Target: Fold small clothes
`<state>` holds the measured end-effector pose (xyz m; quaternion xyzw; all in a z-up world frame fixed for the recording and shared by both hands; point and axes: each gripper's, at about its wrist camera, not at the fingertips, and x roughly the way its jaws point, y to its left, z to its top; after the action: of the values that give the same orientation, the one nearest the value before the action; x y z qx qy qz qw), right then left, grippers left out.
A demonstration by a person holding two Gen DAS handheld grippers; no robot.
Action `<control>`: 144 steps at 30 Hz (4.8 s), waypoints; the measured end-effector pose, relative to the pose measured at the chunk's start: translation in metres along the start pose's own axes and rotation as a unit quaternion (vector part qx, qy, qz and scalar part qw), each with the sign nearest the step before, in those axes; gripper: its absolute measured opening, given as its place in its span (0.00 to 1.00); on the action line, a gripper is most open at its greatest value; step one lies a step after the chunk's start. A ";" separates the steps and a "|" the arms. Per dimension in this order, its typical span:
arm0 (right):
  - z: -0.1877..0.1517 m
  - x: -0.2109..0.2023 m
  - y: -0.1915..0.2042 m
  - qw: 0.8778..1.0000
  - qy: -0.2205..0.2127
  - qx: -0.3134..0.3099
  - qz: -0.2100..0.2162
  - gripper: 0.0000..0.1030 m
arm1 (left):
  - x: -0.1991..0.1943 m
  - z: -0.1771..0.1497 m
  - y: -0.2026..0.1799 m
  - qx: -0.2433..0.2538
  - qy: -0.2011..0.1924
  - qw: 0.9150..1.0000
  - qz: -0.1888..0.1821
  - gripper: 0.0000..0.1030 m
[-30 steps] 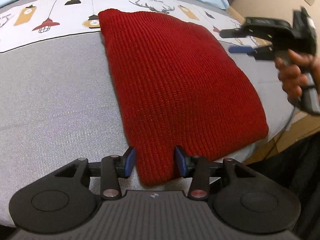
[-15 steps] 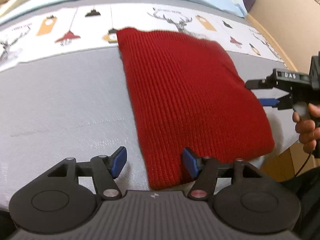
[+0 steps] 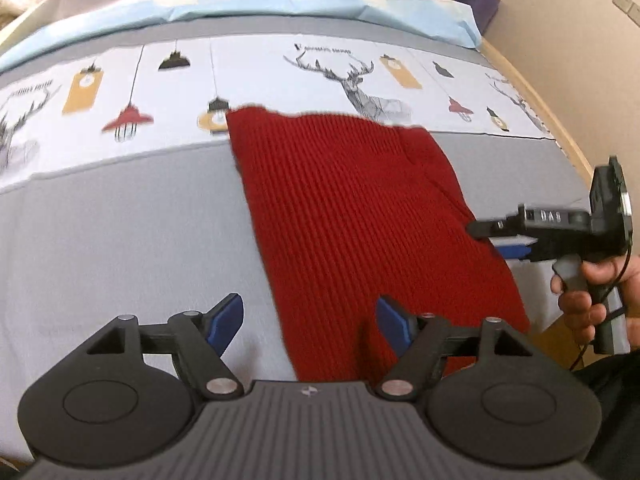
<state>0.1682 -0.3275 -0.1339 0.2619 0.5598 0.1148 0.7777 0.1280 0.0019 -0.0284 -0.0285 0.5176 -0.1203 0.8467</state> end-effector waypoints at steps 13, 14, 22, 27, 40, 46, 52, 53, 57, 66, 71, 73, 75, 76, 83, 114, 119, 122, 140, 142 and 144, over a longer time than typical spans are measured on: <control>0.008 0.021 -0.001 0.999 0.014 0.030 0.014 0.95 | 0.110 0.063 0.067 -0.125 0.111 0.979 -0.118 0.98; 0.008 0.023 0.000 0.999 0.015 0.032 0.016 0.95 | 0.121 0.062 0.070 -0.148 0.121 0.974 -0.123 0.98; 0.011 0.032 0.006 0.999 0.018 0.031 0.019 0.93 | 0.162 0.066 0.074 -0.203 0.129 0.956 -0.169 1.00; 0.014 0.031 0.024 1.000 -0.007 0.012 0.000 0.77 | 0.151 0.073 0.063 -0.178 0.103 0.968 -0.141 0.78; 0.036 0.065 0.110 0.996 -0.087 0.000 0.029 0.34 | 0.050 0.120 0.111 -0.078 -0.082 0.993 -0.028 0.63; 0.042 0.095 0.166 0.992 -0.116 -0.022 0.053 0.33 | 0.027 0.123 0.170 -0.130 -0.127 0.983 0.026 0.69; 0.046 0.123 0.185 0.994 -0.085 -0.063 -0.002 0.33 | 0.031 0.100 0.193 -0.127 -0.050 0.990 0.029 0.69; 0.048 0.123 0.183 0.995 -0.082 -0.055 0.001 0.34 | 0.033 0.095 0.194 -0.125 -0.037 0.991 0.038 0.69; 0.047 0.116 0.188 0.995 -0.079 -0.052 -0.013 0.49 | 0.047 0.072 0.205 -0.145 0.007 0.989 0.019 0.77; 0.011 0.106 0.178 1.000 0.005 -0.006 -0.012 0.77 | 0.044 0.035 0.230 -0.283 0.026 0.958 -0.040 0.80; -0.007 0.105 0.181 0.999 0.031 -0.020 -0.030 0.76 | 0.059 0.025 0.212 -0.242 0.054 0.968 -0.048 0.80; -0.013 0.106 0.183 0.998 0.043 -0.028 -0.037 0.76 | 0.069 0.023 0.203 -0.220 0.059 0.973 -0.038 0.73; -0.019 0.104 0.187 0.996 0.049 -0.053 -0.043 0.53 | 0.067 0.023 0.196 -0.211 0.046 0.976 -0.029 0.66; -0.020 0.102 0.190 0.996 0.044 -0.065 -0.047 0.33 | 0.063 0.023 0.194 -0.221 0.038 0.974 -0.032 0.65; -0.008 0.071 0.187 0.997 -0.041 -0.052 -0.039 0.26 | 0.064 0.020 0.179 -0.192 0.044 0.979 -0.043 0.64; -0.170 -0.086 0.208 0.933 -0.289 -0.199 -0.083 0.99 | -0.113 -0.121 0.068 -0.087 -0.205 0.971 0.092 1.00; -0.181 -0.063 0.210 0.932 -0.253 -0.228 -0.126 0.99 | -0.082 -0.127 0.056 -0.094 -0.162 0.974 0.125 0.99; -0.174 -0.053 0.213 0.927 -0.256 -0.234 -0.142 0.99 | -0.076 -0.123 0.051 -0.064 -0.175 0.970 0.153 0.99; -0.182 -0.025 0.229 0.937 -0.214 -0.249 -0.119 0.99 | -0.063 -0.114 0.061 -0.087 -0.161 0.973 0.140 0.99; -0.182 -0.024 0.231 0.937 -0.214 -0.250 -0.116 0.99 | -0.062 -0.115 0.061 -0.087 -0.160 0.973 0.140 0.99; -0.182 -0.023 0.233 0.937 -0.213 -0.251 -0.114 0.99 | -0.062 -0.115 0.061 -0.087 -0.159 0.974 0.138 0.99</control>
<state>0.0174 -0.0929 -0.0334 0.0111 0.3603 0.1035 0.9270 0.0106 0.0847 -0.0382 -0.0494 0.3836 0.0493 0.9208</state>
